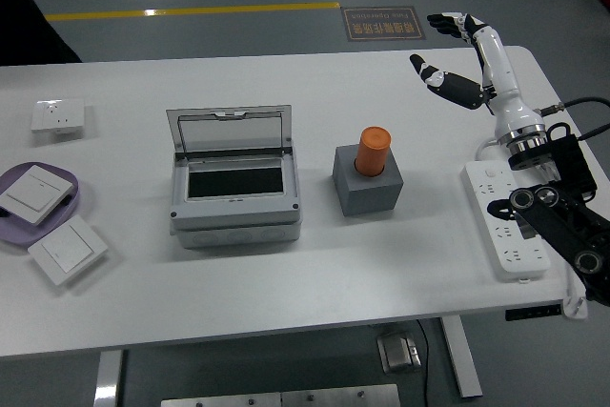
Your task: Pick up the cylinder from the cube,place it in the box,flap close box
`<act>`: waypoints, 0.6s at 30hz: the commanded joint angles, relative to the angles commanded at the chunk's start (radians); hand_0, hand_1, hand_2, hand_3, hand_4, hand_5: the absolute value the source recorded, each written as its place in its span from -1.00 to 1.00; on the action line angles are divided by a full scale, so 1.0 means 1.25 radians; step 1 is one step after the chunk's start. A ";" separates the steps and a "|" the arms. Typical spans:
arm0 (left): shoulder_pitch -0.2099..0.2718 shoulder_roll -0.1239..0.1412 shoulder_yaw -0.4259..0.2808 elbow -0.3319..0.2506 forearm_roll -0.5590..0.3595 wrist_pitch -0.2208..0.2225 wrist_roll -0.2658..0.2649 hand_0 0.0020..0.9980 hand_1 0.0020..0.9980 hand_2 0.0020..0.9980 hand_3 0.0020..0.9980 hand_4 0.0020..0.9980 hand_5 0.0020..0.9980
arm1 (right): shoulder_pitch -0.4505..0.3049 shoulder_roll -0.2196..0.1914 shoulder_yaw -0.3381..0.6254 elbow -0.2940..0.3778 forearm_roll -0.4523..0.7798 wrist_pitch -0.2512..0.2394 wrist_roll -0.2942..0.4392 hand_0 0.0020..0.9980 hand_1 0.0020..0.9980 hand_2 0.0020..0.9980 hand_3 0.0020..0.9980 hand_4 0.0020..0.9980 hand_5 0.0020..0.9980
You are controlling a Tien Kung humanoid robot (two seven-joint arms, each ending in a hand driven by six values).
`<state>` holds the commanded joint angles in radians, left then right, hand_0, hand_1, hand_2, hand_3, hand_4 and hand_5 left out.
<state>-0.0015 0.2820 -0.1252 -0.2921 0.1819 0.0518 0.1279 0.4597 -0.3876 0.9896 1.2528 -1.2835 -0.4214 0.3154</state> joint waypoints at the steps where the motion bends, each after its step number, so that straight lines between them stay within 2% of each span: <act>1: 0.000 0.000 -0.001 0.000 0.001 0.000 0.000 0.25 0.18 0.09 0.23 0.39 -0.56 | -0.001 0.004 0.001 -0.002 0.022 0.003 0.017 0.65 0.52 0.46 0.47 0.60 -0.49; 4: 0.000 0.000 -0.002 0.000 0.003 0.000 0.001 0.25 0.18 0.09 0.23 0.39 -0.56 | -0.003 0.013 0.006 -0.005 0.087 0.014 0.062 0.65 0.52 0.46 0.47 0.60 -0.49; 5: 0.000 0.001 -0.002 0.000 0.004 0.000 0.001 0.25 0.18 0.09 0.23 0.39 -0.56 | -0.003 0.016 0.008 -0.006 0.113 0.017 0.078 0.54 0.43 0.41 0.42 0.61 -0.47; 9: -0.001 0.000 -0.001 0.000 0.008 -0.004 0.000 0.25 0.18 0.09 0.23 0.39 -0.56 | -0.002 0.018 0.002 -0.018 0.213 0.034 0.124 0.54 0.43 0.41 0.42 0.61 -0.47; 10: -0.001 0.000 -0.001 0.000 0.009 -0.004 0.000 0.25 0.18 0.09 0.23 0.39 -0.56 | -0.002 0.017 0.000 -0.019 0.234 0.036 0.130 0.54 0.43 0.41 0.42 0.61 -0.47; 11: -0.001 0.000 -0.001 0.000 0.010 -0.004 0.001 0.25 0.18 0.09 0.23 0.39 -0.56 | -0.003 0.017 -0.003 -0.021 0.256 0.038 0.135 0.42 0.33 0.32 0.34 0.65 -0.43; 16: 0.000 0.000 -0.002 0.000 0.012 -0.005 0.002 0.25 0.18 0.09 0.23 0.39 -0.56 | -0.002 0.025 -0.015 -0.030 0.346 0.043 0.150 0.42 0.33 0.32 0.34 0.65 -0.43; 18: 0.000 0.000 -0.002 0.000 0.012 -0.004 0.001 0.25 0.18 0.09 0.23 0.39 -0.56 | -0.001 0.031 -0.020 -0.034 0.372 0.044 0.154 0.34 0.31 0.29 0.30 0.66 -0.41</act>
<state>-0.0018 0.2819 -0.1275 -0.2922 0.1963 0.0463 0.1293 0.4580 -0.3492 0.9645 1.2099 -0.8191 -0.3664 0.5077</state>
